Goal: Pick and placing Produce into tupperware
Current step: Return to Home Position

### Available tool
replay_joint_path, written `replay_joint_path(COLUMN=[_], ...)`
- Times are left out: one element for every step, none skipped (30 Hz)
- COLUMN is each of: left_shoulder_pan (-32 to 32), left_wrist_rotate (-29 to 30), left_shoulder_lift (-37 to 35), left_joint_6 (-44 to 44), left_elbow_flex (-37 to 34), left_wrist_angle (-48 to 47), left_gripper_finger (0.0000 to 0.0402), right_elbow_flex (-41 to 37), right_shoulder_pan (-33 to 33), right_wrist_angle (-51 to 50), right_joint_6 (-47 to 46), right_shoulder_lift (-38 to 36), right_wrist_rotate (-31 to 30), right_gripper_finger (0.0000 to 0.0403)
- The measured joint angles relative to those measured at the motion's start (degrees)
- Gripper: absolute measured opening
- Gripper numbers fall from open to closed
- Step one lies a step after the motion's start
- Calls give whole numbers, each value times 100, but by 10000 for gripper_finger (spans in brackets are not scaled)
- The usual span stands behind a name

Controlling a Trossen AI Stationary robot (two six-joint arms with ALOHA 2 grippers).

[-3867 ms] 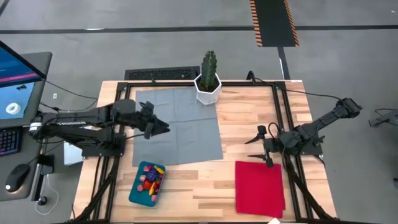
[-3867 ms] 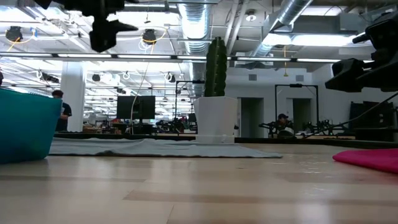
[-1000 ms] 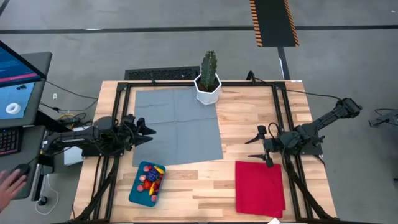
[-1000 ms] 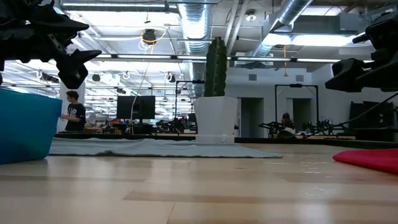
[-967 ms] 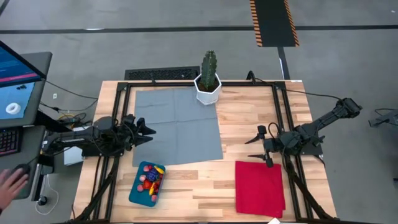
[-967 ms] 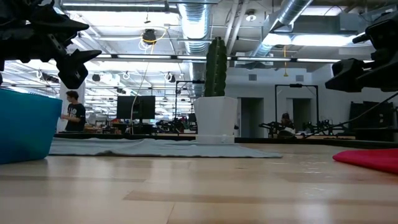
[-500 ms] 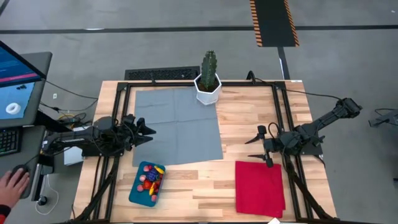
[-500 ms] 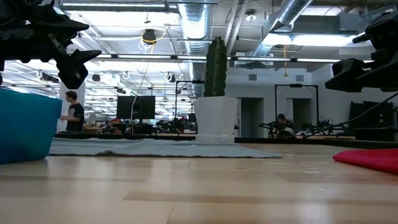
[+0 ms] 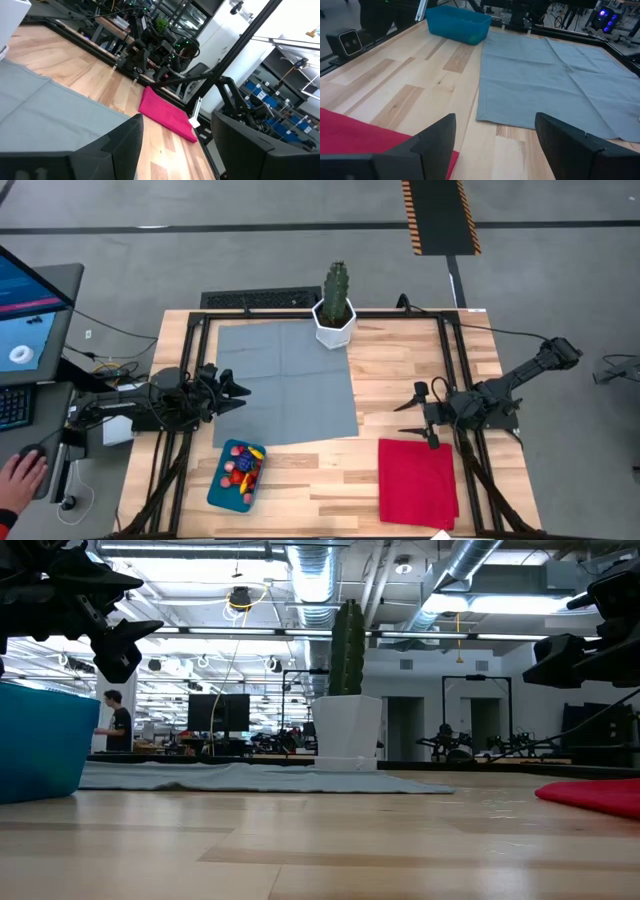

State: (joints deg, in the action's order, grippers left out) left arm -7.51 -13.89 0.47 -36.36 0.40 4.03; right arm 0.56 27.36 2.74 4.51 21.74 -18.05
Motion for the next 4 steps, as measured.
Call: replay_joint_path(left_shoulder_pan=[0,0,0,0], left_wrist_rotate=[0,0,0,0], left_shoulder_lift=[1,0,0,0], left_joint_6=[-11,-23,-27,-25], left_elbow_flex=[0,0,0,0], left_wrist_angle=[0,0,0,0], left_gripper_finger=[224,224,224,224], right_elbow_flex=[0,0,0,0], right_shoulder_pan=[0,-1,-1,-1], right_wrist_angle=[0,0,0,0], right_joint_6=[-1,-2,0,0], right_shoulder_lift=[0,0,0,0], right_wrist_rotate=[0,-1,-1,0], right_gripper_finger=[296,296,296,296])
